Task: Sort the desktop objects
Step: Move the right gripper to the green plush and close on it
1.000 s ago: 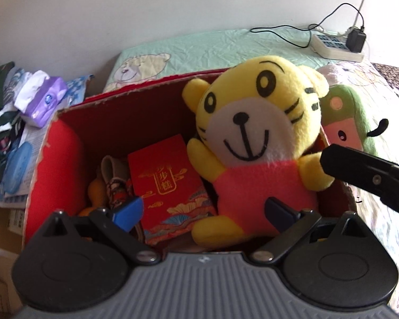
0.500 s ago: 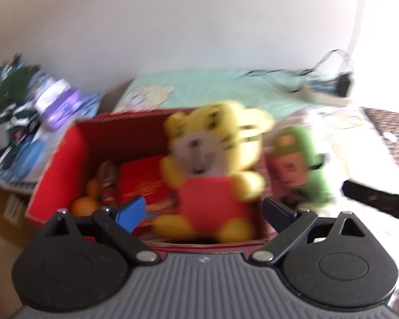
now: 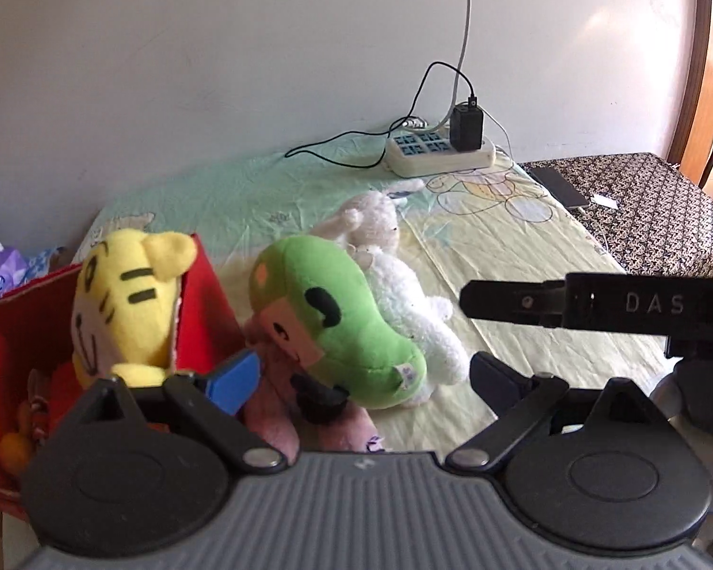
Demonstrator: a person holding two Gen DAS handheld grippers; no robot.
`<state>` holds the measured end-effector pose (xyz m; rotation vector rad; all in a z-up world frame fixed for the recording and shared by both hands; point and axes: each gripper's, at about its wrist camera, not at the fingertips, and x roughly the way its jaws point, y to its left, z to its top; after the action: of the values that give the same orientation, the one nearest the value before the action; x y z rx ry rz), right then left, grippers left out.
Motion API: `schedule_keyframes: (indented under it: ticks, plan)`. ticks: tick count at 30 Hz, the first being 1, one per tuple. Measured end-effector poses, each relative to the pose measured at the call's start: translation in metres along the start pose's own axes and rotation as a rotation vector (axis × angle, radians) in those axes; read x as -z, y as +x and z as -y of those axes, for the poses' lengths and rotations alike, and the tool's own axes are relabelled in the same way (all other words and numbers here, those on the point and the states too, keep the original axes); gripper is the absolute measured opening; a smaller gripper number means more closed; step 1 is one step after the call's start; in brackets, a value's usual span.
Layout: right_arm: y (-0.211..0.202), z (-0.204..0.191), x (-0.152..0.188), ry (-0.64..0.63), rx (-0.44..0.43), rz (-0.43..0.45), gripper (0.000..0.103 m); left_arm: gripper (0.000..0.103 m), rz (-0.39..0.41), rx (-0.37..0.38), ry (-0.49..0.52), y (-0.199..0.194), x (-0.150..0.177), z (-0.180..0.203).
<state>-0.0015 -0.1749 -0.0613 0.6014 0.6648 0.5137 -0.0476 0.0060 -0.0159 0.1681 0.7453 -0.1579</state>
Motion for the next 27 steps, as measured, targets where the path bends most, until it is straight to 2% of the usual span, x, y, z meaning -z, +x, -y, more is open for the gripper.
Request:
schedule_keyframes:
  ticks: [3,6,8,11,20,25,26,27]
  plan:
    - [0.014,0.005,-0.011,-0.009,-0.050,-0.052,0.057,0.097,-0.013,-0.066,0.021,0.023,0.005,0.008]
    - [0.030,0.002,-0.020,-0.051,-0.096,-0.119,0.057,0.097,-0.062,-0.098,-0.024,0.043,0.010,-0.001]
    - [0.040,-0.002,-0.025,-0.076,-0.130,-0.158,0.057,0.097,-0.034,-0.124,0.008,0.046,0.011,0.001]
    - [0.056,-0.010,-0.031,-0.125,-0.170,-0.211,0.057,0.097,-0.020,-0.100,0.013,0.052,0.008,-0.001]
    - [0.098,-0.031,-0.037,-0.268,-0.175,-0.328,0.066,0.097,-0.038,-0.098,0.024,0.076,0.006,-0.007]
    - [0.107,-0.020,-0.040,-0.201,-0.164,-0.316,0.065,0.093,-0.019,-0.103,0.031,0.076,0.002,-0.009]
    - [0.108,-0.016,-0.040,-0.178,-0.162,-0.319,0.058,0.091,-0.015,-0.112,0.037,0.075,0.002,-0.009]
    - [0.108,-0.013,-0.040,-0.156,-0.162,-0.319,0.056,0.090,-0.013,-0.114,0.042,0.075,0.002,-0.008]
